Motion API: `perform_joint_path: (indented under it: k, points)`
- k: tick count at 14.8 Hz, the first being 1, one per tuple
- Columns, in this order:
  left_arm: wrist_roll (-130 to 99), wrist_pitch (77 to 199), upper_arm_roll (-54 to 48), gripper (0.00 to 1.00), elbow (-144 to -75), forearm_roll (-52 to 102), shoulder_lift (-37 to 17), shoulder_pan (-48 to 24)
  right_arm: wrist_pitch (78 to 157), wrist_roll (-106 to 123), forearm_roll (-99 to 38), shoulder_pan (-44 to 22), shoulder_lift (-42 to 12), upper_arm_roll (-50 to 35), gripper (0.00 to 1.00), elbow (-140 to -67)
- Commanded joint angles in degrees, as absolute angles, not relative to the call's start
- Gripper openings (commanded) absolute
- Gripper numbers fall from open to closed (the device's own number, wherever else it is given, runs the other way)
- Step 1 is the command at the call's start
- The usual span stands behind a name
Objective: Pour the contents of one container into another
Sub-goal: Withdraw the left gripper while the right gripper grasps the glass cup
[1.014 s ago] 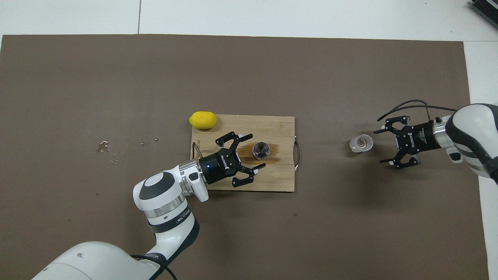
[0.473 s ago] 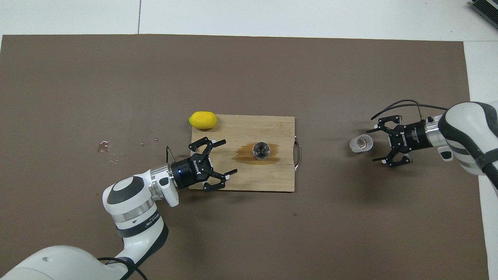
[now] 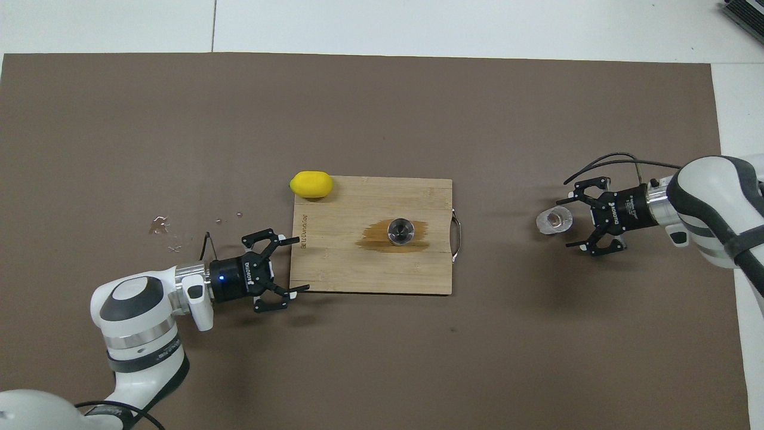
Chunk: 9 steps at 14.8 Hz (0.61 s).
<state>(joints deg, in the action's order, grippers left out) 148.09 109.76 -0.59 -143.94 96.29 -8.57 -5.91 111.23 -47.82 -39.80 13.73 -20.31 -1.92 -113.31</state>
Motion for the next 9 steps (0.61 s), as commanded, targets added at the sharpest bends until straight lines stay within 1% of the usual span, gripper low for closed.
perform_joint_path:
  k: [1,4,6,9]
  points:
    - [148.71,105.75,-0.88,1.00,-145.72,82.75,-6.33,3.48,111.71,-45.88,-42.19,13.80,-20.21,-2.02,0.92,-113.99]
    - [147.66,102.14,-0.79,1.00,-143.36,70.00,-6.42,12.10,112.32,-45.88,-42.89,12.74,-20.30,-2.02,0.91,-113.99]
    - [145.82,100.73,-0.79,1.00,-140.73,64.01,-6.77,15.45,112.41,-45.88,-42.89,12.66,-20.30,-2.02,0.90,-113.99]
    - [143.10,98.89,-0.62,1.00,-136.86,56.45,-6.24,18.27,113.02,-45.88,-42.89,12.66,-20.30,-2.02,0.90,-113.99]
